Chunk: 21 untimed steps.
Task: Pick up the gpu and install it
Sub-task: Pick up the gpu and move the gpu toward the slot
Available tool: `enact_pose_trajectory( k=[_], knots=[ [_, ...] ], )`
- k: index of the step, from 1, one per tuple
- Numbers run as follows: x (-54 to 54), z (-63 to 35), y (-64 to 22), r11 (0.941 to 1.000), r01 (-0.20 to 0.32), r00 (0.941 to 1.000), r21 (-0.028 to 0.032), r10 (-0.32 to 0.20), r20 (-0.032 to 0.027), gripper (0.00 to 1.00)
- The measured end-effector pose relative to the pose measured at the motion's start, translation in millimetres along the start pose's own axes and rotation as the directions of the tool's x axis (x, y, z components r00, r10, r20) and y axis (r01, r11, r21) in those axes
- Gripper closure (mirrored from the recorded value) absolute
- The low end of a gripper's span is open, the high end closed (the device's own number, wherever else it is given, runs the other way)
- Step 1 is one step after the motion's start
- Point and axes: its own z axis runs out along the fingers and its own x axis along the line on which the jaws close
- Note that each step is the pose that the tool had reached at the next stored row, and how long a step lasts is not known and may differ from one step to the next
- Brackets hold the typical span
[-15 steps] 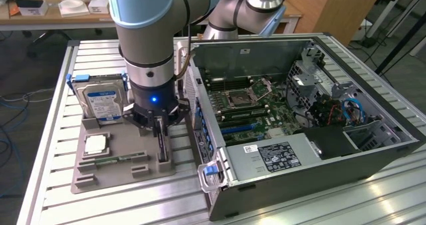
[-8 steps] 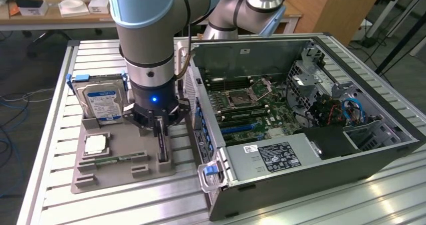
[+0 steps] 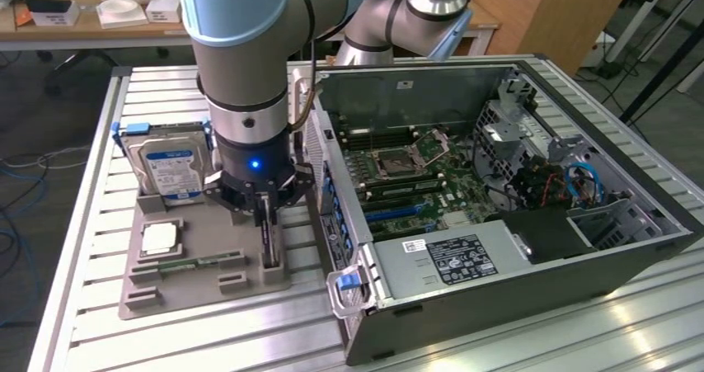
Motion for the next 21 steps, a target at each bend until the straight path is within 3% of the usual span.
enact_pose_trajectory(
  k=[12, 21],
  knots=[
    [-0.1, -0.3, 0.1, 1.0000, 0.000, 1.0000, -0.0004, 0.000, 0.0004, 0.74],
    [-0.2, -8.9, 0.4, 1.0000, 0.000, 1.0000, 0.0000, 0.000, 0.0000, 0.74]
  ],
)
